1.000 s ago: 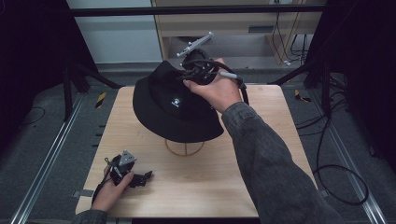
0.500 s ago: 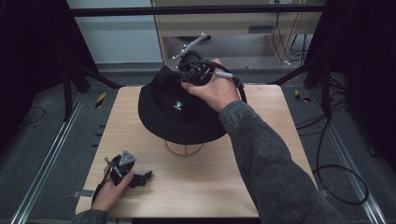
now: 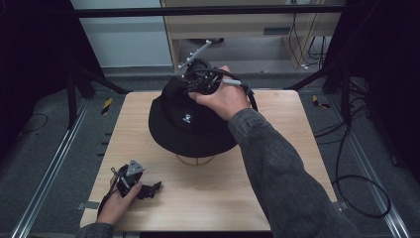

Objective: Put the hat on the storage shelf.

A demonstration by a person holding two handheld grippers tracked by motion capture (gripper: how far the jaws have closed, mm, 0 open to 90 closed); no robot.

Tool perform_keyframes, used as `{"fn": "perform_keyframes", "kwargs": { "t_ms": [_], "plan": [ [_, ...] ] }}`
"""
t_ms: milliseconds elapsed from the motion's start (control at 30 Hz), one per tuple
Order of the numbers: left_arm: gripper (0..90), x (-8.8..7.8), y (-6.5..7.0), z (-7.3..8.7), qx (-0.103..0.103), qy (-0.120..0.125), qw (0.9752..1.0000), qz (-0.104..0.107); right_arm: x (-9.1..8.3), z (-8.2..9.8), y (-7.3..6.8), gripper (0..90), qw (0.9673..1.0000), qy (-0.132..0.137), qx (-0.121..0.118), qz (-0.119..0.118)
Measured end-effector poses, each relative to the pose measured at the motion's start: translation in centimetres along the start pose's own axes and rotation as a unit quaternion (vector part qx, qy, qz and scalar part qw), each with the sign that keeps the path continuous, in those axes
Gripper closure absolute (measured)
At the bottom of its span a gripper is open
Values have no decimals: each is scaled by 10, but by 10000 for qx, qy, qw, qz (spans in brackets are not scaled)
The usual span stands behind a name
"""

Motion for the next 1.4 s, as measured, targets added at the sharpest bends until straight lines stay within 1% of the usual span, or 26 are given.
{"fn": "perform_keyframes", "kwargs": {
  "t_ms": [33, 67, 100, 233, 400, 467, 767, 867, 967, 1133, 1333, 1400],
  "plan": [
    [0, 0, 0, 0, 4, -3, 10000, 4, -1, 0, 0, 726, 10000, 40, 9, -7],
    [0, 0, 0, 0, 5, -5, 10000, 5, -2, 0, -1, 696, 10000, 33, 3, -21],
    [0, 0, 0, 0, 5, -3, 10000, 5, -3, 0, -2, 672, 10000, 47, -17, 18],
    [0, 0, 0, 0, 5, -5, 10000, 4, -7, -2, -3, 622, 9999, 138, 17, 31],
    [0, 0, 0, 0, 4, -4, 10000, 5, -12, -2, -4, 547, 9999, 151, 59, 61],
    [0, 0, 0, 0, 2, -5, 10000, 11, -15, -2, -4, 516, 9997, 203, 87, 82],
    [0, 0, 0, 0, -4, 5, 10000, 12, -24, 3, -7, 430, 9995, 286, 132, 87],
    [0, 0, 0, 0, -4, 6, 10000, 12, -27, 4, -7, 394, 9994, 310, 131, 124],
    [0, 0, 0, 0, -2, 5, 10000, 10, -33, 6, -9, 361, 9989, 384, 216, 138],
    [0, 0, 0, 0, -5, 17, 10000, 2, -43, 13, -13, 311, 9985, 442, 252, 192],
    [0, 0, 0, 0, 8, 4, 10000, 10, -54, 21, -10, 267, 9978, 493, 358, 268],
    [0, 0, 0, 0, 8, -1, 10000, 5, -58, 25, -8, 236, 9974, 505, 393, 322]
  ]
}}
Point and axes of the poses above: each handheld gripper's, and its own axes: x roughly forward along the jaws, z roughly out of its underside, y roughly to its right, the point moved 5 cm from there along x, roughly forward along the jaws, and after that the axes turned 14 degrees about y, right-handed, at the moved point
